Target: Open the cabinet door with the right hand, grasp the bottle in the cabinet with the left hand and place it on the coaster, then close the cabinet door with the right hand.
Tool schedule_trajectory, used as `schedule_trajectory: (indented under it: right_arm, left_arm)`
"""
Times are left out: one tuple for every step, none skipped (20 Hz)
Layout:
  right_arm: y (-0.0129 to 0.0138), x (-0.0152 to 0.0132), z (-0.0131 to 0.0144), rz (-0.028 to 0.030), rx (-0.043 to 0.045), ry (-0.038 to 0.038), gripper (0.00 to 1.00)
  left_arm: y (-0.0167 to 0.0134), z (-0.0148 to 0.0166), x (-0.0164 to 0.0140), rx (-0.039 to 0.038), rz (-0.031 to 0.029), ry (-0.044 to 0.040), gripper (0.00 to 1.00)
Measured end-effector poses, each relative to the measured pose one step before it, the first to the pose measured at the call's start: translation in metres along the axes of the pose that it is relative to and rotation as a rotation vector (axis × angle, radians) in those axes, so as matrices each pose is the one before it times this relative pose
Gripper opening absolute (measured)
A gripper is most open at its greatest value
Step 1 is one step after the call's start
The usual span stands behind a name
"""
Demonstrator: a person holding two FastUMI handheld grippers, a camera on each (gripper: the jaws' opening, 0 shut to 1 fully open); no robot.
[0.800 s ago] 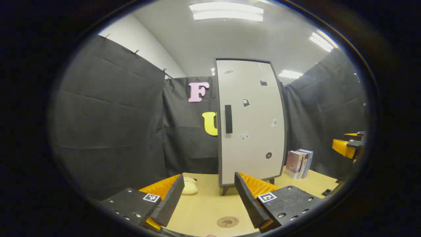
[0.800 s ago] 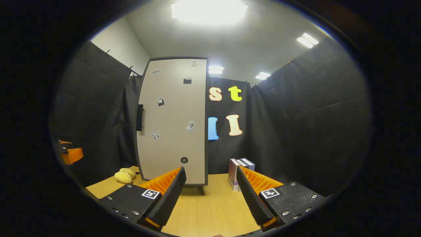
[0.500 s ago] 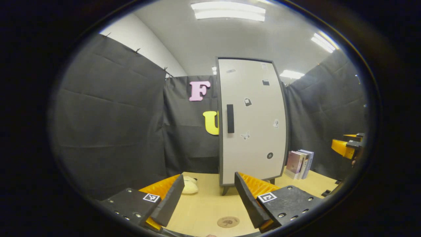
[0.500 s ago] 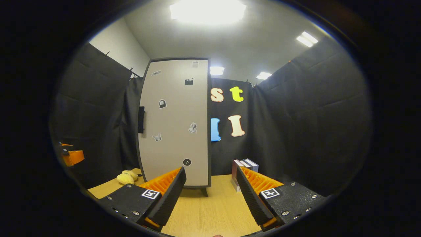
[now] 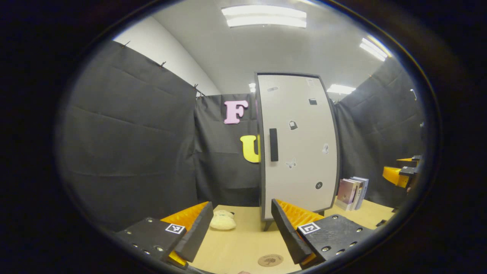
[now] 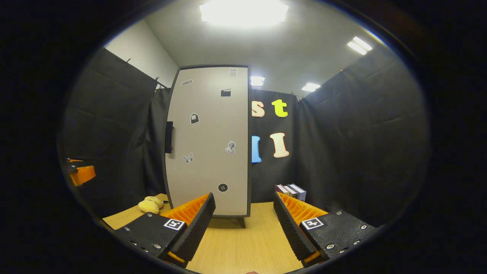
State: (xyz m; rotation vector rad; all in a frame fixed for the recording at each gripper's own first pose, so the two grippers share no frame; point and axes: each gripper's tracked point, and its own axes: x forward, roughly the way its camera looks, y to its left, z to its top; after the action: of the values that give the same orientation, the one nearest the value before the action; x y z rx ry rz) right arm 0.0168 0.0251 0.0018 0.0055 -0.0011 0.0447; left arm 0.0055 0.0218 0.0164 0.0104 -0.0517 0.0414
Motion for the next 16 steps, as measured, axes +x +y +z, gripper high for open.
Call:
schedule_trajectory:
  right_arm:
    - [0.00079,0.00045,-0.00007,-0.00270,0.00170,0.00247,0.95]
    - [0.00003,-0.00110,-0.00028,-0.00329,0.00001,0.00020,0.95]
    - [-0.00027,-0.00051,0.00091,-0.00138,-0.00242,-0.00183,0.95]
    - [0.00051,0.00002,0.00046,-0.00209,-0.00335,-0.00304,0.95]
    - [0.00090,-0.00001,0.00071,0.00030,-0.00355,-0.00206,0.95]
    - [0.00219,0.00056,-0.00004,0.00060,-0.00132,-0.00185,0.95]
    - [0.00166,0.00138,0.00098,0.00193,0.00156,-0.00016,0.95]
    - [0.00075,0.00231,0.00123,0.00307,0.00431,-0.00190,0.95]
    - [0.00348,0.00288,0.00169,0.00478,0.00400,-0.00296,0.95]
    - [0.00322,0.00317,0.00309,0.00441,0.00201,-0.00584,0.95]
    - [0.00268,0.00351,0.00451,0.00477,0.00139,-0.00662,0.95]
    - [0.00516,0.00383,0.00445,0.00748,0.00254,-0.00678,0.95]
    - [0.00534,0.00488,0.00530,0.00747,0.00501,-0.01007,0.95]
    - [0.00420,0.00603,0.00625,0.00840,0.00600,-0.01125,0.95]
    - [0.00489,0.00554,0.00650,0.00974,0.00607,-0.01163,0.95]
    - [0.00581,0.00605,0.00578,0.00930,0.00611,-0.00920,0.95]
  left_arm:
    - [-0.00071,-0.00066,-0.00025,-0.00078,-0.00072,-0.00039,0.92]
    - [-0.00074,-0.00054,-0.00080,-0.00600,-0.00187,0.00209,0.92]
    - [-0.00009,-0.00077,-0.00102,-0.00708,-0.00185,0.00049,0.92]
    - [0.00124,-0.00031,-0.00074,-0.00534,0.00138,0.00006,0.88]
    - [0.00112,-0.00168,-0.00062,-0.00146,-0.00010,-0.00066,0.88]
    - [0.00170,0.00000,-0.00093,0.00263,0.00308,-0.00065,0.92]
    - [0.00193,-0.00088,0.00056,0.00293,0.00195,0.00028,0.92]
    - [0.00200,-0.00080,-0.00161,0.00096,0.00142,0.00290,0.92]
    - [0.00205,-0.00033,-0.00074,0.00108,0.00342,0.00208,0.92]
    - [0.00262,0.00165,-0.00114,0.00319,0.00418,-0.00210,0.92]
    - [0.00409,0.00155,-0.00100,0.00442,0.00704,-0.00327,0.88]
    - [0.00355,0.00231,-0.00221,0.00434,0.00514,-0.00237,0.92]
    - [0.00300,0.00061,-0.00156,0.00259,0.00528,-0.00258,0.92]
    - [0.00330,0.00262,-0.00139,0.00044,0.00602,-0.00350,0.92]
    - [0.00372,0.00097,-0.00146,0.00043,0.00487,-0.00171,0.92]
    - [0.00342,0.00015,-0.00223,0.00130,0.00471,0.00183,0.92]
